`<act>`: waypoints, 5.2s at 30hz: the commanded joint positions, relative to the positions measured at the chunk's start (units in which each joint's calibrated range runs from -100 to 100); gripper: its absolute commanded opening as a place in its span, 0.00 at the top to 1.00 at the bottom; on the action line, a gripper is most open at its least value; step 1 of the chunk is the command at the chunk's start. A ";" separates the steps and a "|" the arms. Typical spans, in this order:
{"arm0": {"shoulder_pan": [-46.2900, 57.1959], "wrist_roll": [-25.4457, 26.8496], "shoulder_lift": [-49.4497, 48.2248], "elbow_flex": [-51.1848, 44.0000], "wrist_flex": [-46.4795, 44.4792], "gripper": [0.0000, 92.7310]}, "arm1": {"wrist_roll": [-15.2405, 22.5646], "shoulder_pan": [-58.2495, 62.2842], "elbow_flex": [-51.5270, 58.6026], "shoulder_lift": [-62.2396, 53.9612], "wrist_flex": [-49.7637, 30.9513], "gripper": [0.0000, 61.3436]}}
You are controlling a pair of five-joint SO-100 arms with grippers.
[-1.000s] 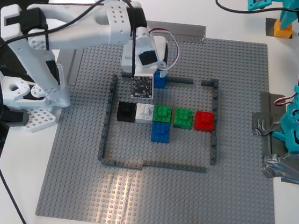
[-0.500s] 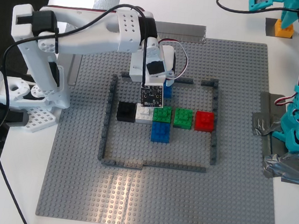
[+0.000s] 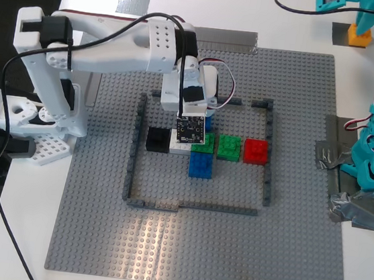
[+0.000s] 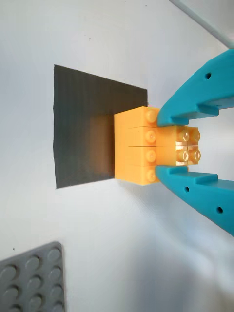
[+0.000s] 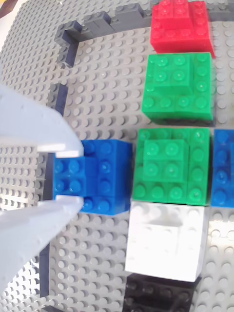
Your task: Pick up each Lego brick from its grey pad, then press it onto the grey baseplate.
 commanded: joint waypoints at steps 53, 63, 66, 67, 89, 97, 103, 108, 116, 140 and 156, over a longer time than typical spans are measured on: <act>-30.65 13.59 -66.70 69.77 2.00 1.00 | 1.76 0.70 -0.96 -0.41 -2.21 0.77; -44.28 13.34 -69.02 76.18 2.00 1.00 | 2.45 -0.17 -3.39 -1.53 -0.34 0.78; -48.49 13.34 -69.02 76.27 2.00 1.00 | 3.23 -0.61 -5.65 -2.90 1.37 0.77; -49.87 13.34 -69.02 76.27 2.00 1.00 | 3.47 -0.97 -6.19 -3.42 2.18 0.77; -87.45 7.04 -68.68 71.31 2.00 1.00 | 11.09 -24.18 -7.01 -20.67 22.12 0.98; -91.87 -2.19 -68.16 64.17 2.00 1.00 | 12.75 -37.31 -3.12 -23.59 20.57 1.00; -91.65 -6.19 -67.13 63.72 -3.13 1.00 | 10.50 -46.82 -3.94 -23.42 18.30 1.00; -91.58 -9.12 -62.15 60.56 -6.06 1.00 | 6.65 -51.68 -4.39 -22.47 16.75 1.00; -90.93 -12.59 -50.82 48.28 -6.22 1.00 | 3.23 -51.31 -10.44 -17.66 18.30 1.00; -86.29 -11.91 -30.99 40.79 -10.04 1.00 | 2.98 -55.67 -16.13 -12.86 12.11 1.00; -86.87 -10.25 -24.30 40.88 -13.79 1.00 | 2.25 -53.85 -24.88 -5.82 14.80 1.00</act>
